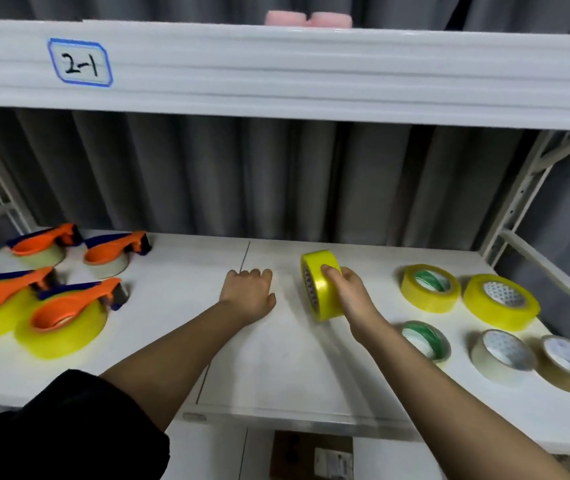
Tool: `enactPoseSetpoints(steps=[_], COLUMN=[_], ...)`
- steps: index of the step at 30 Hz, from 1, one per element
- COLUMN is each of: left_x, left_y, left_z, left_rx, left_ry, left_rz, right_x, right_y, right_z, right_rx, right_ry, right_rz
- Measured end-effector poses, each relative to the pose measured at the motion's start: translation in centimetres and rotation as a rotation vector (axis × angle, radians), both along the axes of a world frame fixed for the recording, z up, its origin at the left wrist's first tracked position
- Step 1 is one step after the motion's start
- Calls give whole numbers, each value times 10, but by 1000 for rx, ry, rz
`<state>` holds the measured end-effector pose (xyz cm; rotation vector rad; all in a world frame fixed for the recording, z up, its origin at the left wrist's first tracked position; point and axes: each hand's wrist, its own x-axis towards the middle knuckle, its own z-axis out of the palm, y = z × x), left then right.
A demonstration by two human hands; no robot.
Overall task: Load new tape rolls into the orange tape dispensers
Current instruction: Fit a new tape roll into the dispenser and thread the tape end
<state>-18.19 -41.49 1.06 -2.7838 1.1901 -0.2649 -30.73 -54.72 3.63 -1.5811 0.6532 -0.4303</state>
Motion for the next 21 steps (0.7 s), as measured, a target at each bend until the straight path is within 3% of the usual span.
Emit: enactPoseSetpoints(steps=[10,21], left_x=[23,84], left_y=[49,127], left_z=[-14,-7], left_rx=[-66,-137], left_ry=[26,43], left_rz=[178,209], right_x=[39,107], right_y=[39,110], right_z=[-9,-1], right_rx=[-1,-59], right_ry=[1,-8], right_rz=[134,204])
